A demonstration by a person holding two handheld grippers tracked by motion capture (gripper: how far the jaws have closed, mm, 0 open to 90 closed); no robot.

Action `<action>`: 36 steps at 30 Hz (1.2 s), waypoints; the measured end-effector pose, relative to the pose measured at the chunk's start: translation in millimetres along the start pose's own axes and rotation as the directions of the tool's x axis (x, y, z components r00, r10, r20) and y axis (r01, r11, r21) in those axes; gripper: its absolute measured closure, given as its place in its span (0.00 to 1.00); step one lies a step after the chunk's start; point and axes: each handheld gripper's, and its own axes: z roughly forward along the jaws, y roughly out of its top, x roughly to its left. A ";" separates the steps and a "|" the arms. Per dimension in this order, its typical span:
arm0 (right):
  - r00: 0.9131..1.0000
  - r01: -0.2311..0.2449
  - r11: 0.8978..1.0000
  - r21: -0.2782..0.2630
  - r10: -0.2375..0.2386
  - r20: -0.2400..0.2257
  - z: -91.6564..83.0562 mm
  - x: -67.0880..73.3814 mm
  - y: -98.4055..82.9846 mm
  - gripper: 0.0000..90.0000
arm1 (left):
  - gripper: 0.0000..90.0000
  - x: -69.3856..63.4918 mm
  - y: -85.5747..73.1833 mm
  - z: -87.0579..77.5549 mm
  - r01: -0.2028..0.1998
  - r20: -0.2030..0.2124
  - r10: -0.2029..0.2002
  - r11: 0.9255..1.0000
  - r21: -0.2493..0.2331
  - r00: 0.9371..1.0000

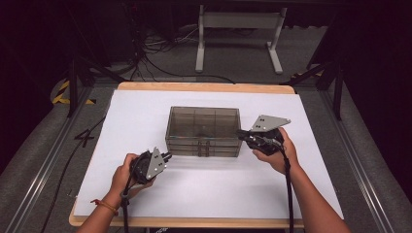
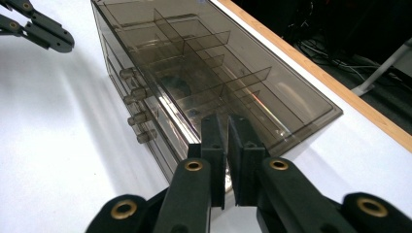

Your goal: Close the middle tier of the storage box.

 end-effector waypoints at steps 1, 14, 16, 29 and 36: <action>1.000 -0.007 1.000 -0.002 0.007 -0.001 -1.9 -0.1 -1.0 0.96 | 0.96 1.3 -1.4 -1.4 0.000 0.001 0.000 1.000 0.002 1.000; 1.000 0.010 1.000 0.019 -0.010 0.011 -29.0 -0.8 -20.2 0.97 | 0.93 9.1 -19.7 -13.7 0.059 0.023 -0.058 0.998 -0.012 0.998; 1.000 0.018 0.999 0.028 -0.019 0.022 -31.9 -0.1 -23.2 0.96 | 0.92 10.3 -22.9 -15.8 0.071 0.026 -0.071 0.997 -0.013 0.997; 0.999 0.008 0.999 0.037 -0.010 0.041 -55.8 10.2 -61.1 0.87 | 0.81 16.7 -42.7 -27.2 0.122 0.047 -0.122 0.992 0.015 0.991; 0.996 -0.046 0.998 0.036 0.043 0.073 -64.7 9.9 -92.5 0.81 | 0.71 21.7 -59.9 -35.1 0.157 0.043 -0.158 0.987 0.030 0.986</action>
